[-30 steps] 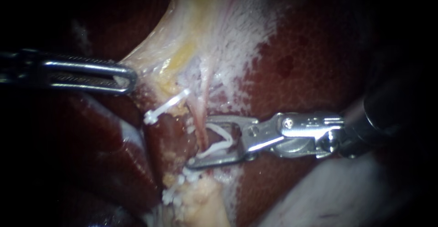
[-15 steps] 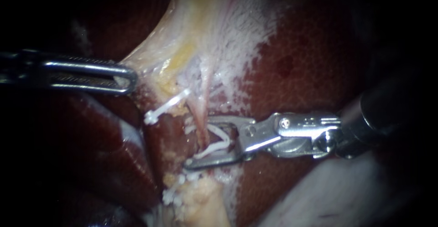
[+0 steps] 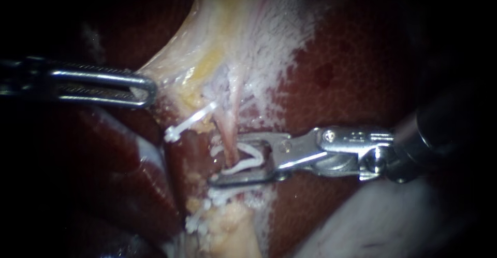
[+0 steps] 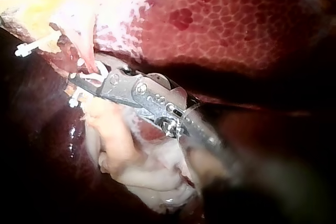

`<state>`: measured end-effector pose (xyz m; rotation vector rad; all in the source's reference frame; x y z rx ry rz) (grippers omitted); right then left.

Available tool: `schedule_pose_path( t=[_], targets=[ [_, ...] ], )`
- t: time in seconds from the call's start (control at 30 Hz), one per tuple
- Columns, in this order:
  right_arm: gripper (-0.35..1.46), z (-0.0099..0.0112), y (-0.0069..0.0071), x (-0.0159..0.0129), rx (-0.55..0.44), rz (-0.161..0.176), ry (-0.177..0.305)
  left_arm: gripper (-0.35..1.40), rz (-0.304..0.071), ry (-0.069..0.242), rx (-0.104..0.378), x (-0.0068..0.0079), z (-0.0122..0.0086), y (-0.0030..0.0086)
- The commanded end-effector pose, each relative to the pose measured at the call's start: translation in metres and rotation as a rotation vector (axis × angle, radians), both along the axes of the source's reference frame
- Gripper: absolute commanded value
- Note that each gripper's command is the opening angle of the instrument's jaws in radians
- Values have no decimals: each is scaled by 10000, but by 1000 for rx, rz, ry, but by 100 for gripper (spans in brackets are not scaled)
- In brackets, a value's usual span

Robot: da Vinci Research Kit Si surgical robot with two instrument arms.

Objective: Clipping third clip right tube

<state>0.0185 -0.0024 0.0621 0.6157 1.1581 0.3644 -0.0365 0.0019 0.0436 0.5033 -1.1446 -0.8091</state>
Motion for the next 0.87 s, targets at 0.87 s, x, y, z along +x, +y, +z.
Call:
schedule_pose_path(
  t=[0.87],
  targets=[
    [-35, 5, 0, -9, 44, 6, -52, -35, 0, 0, 0, -1, 0, 0]
  ],
)
